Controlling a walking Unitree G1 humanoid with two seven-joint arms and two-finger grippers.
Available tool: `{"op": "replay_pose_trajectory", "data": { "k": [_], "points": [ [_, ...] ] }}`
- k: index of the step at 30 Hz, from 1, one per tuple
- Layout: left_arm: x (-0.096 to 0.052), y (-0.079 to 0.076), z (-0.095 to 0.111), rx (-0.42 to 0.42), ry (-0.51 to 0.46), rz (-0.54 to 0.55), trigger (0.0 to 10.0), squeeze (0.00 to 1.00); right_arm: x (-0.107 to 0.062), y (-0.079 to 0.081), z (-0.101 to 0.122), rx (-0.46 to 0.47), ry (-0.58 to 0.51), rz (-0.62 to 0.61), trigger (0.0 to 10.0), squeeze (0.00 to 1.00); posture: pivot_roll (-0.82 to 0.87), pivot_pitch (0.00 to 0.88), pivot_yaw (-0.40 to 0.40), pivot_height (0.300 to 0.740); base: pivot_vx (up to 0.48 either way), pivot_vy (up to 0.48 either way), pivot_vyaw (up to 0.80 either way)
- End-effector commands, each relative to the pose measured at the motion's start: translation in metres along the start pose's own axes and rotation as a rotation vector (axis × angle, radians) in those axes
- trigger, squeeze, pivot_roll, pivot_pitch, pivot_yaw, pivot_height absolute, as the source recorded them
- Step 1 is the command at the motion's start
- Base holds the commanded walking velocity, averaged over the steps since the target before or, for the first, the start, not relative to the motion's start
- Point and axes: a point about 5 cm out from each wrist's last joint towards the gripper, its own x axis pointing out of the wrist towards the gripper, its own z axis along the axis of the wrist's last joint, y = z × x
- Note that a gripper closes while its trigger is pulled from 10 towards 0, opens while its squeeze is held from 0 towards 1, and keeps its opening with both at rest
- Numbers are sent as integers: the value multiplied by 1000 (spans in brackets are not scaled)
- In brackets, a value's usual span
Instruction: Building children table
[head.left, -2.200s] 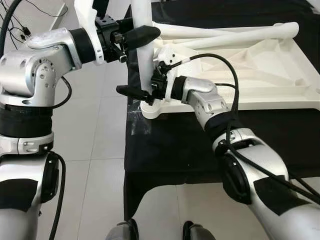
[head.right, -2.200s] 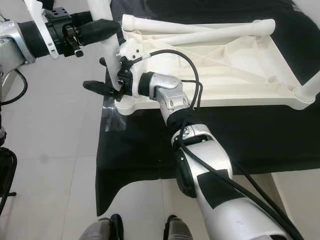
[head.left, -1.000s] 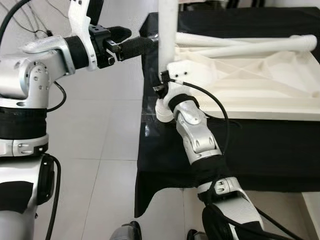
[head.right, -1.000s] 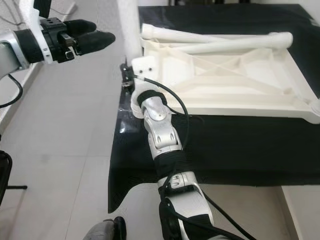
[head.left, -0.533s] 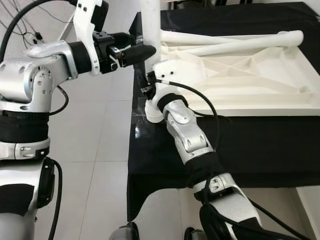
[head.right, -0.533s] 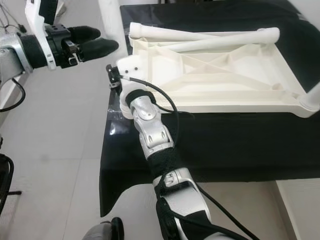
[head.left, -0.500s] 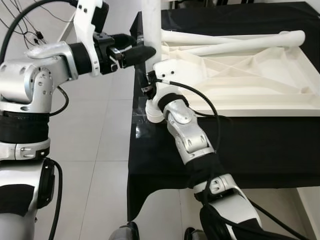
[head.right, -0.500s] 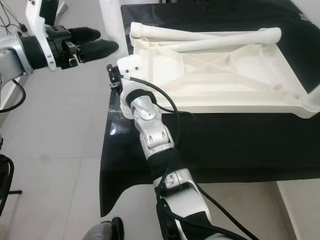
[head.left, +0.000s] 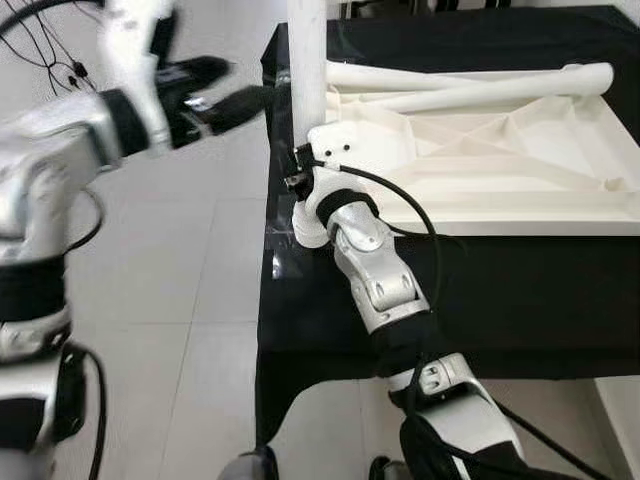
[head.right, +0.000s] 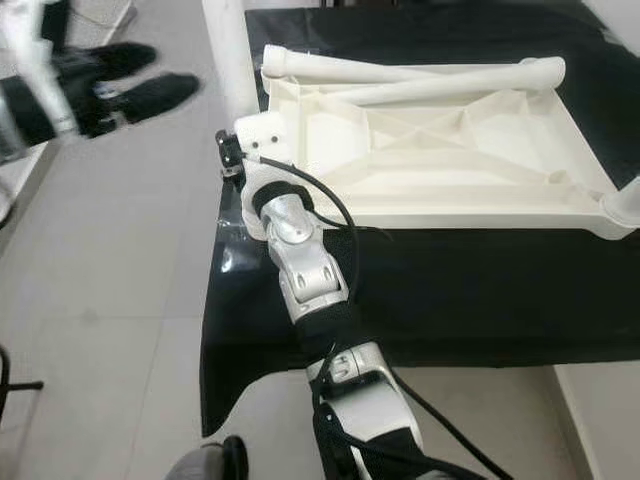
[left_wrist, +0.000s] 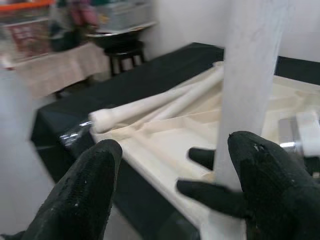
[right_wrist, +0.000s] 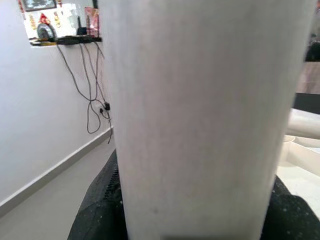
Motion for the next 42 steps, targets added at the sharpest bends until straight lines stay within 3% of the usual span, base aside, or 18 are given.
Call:
{"op": "replay_pose_trajectory", "data": {
  "k": [1,4,5,14,16,17,18,20,21,22,25,27,28,37,38,40,41,42],
  "points": [
    [-23,2,-3,8,-3,94,10000,0,-15,8,-51,61,229,-10,10000,0,71,159,62,740,0,0,0],
    [-33,2,-9,-3,1,135,10000,0,-16,7,-51,62,234,-14,10000,0,73,155,61,740,0,0,0],
    [-44,1,-19,-13,21,183,10000,0,-16,6,-52,69,234,-22,10000,1000,76,149,62,740,0,0,0],
    [-87,-8,-64,-82,122,346,10000,0,-12,3,-49,121,201,-22,10000,1000,75,127,63,740,0,0,0],
    [-89,-25,-77,-121,150,328,10000,0,-7,5,-39,146,131,50,10000,1000,73,118,65,740,0,0,0],
    [-89,-39,-86,-147,173,293,10000,0,-4,3,-34,149,96,88,10000,933,72,115,64,740,0,0,0],
    [-89,-39,-86,-147,173,293,10000,0,-4,3,-34,149,96,88,10000,933,72,115,64,740,0,0,0],
    [-88,-63,-100,-203,202,225,10000,0,0,-2,-25,135,53,161,10000,306,73,107,61,740,0,0,0],
    [-88,-63,-100,-203,202,225,10000,0,0,-2,-25,135,53,161,10000,306,73,107,61,740,0,0,0],
    [-88,-79,-109,-251,211,185,10000,0,4,-7,-21,130,30,212,10000,0,75,101,56,740,0,0,0],
    [-83,-115,-128,-336,243,101,10000,0,11,-22,-14,105,23,304,10000,0,77,92,45,740,0,0,0],
    [-80,-121,-130,-352,243,85,10000,0,12,-25,-14,105,25,332,10000,0,78,93,44,740,0,0,0],
    [-76,-132,-132,-365,241,58,10000,0,14,-28,-10,108,12,421,10000,0,78,97,38,740,0,0,0],
    [-83,-148,-148,-335,269,30,10000,0,13,-31,-12,98,65,649,10000,0,72,102,15,740,0,0,0],
    [-85,-148,-152,-302,277,35,10000,0,12,-31,-14,94,76,674,5333,0,78,103,11,740,0,0,0],
    [-86,-148,-154,-276,283,36,10000,0,11,-30,-15,90,82,691,5333,0,79,103,11,740,0,0,0],
    [-88,-148,-158,-261,285,53,10000,0,10,-29,-18,96,95,713,0,0,81,101,9,740,0,0,0],
    [-89,-147,-160,-255,285,65,10000,0,10,-29,-20,101,104,727,0,0,82,101,9,740,0,0,0]
  ]
}}
